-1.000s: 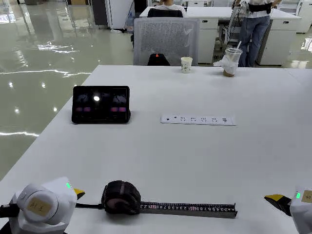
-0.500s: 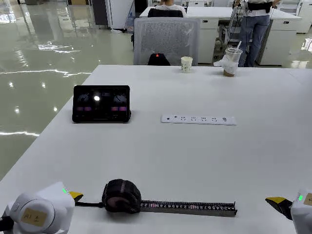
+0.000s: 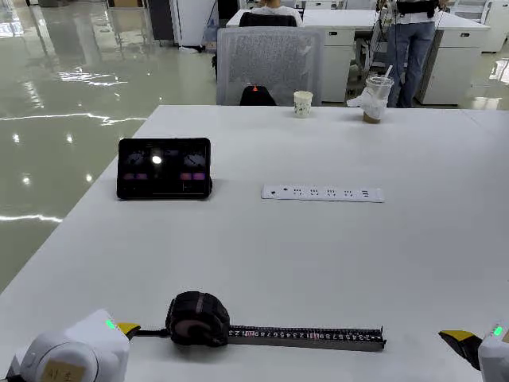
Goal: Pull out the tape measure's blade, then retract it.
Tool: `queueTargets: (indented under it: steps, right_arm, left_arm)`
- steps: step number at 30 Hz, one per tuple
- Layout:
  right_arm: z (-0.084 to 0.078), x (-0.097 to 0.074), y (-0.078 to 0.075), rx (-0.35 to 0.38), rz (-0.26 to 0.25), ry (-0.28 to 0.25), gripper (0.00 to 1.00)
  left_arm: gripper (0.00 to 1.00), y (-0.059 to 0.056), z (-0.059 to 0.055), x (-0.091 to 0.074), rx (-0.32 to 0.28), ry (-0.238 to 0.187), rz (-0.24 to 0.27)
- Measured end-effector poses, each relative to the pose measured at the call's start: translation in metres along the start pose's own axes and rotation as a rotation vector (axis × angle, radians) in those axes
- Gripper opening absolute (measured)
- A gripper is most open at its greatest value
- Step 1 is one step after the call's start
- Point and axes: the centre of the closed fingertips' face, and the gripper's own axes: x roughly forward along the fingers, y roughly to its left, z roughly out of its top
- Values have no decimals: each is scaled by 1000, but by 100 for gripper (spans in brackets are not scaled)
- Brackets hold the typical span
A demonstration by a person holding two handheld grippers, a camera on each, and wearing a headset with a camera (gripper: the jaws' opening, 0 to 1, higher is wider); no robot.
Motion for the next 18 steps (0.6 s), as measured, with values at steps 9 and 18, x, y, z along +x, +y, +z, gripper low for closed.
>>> queueTargets:
  steps: [9,18]
  right_arm:
    - [8,-1,17,56,-7,-49,99]
    - [11,-4,32,92,-15,-63,99]
  left_arm:
    - [99,-7,2,-3,-8,-24,38]
    - [99,-23,4,-4,-20,-19,21]
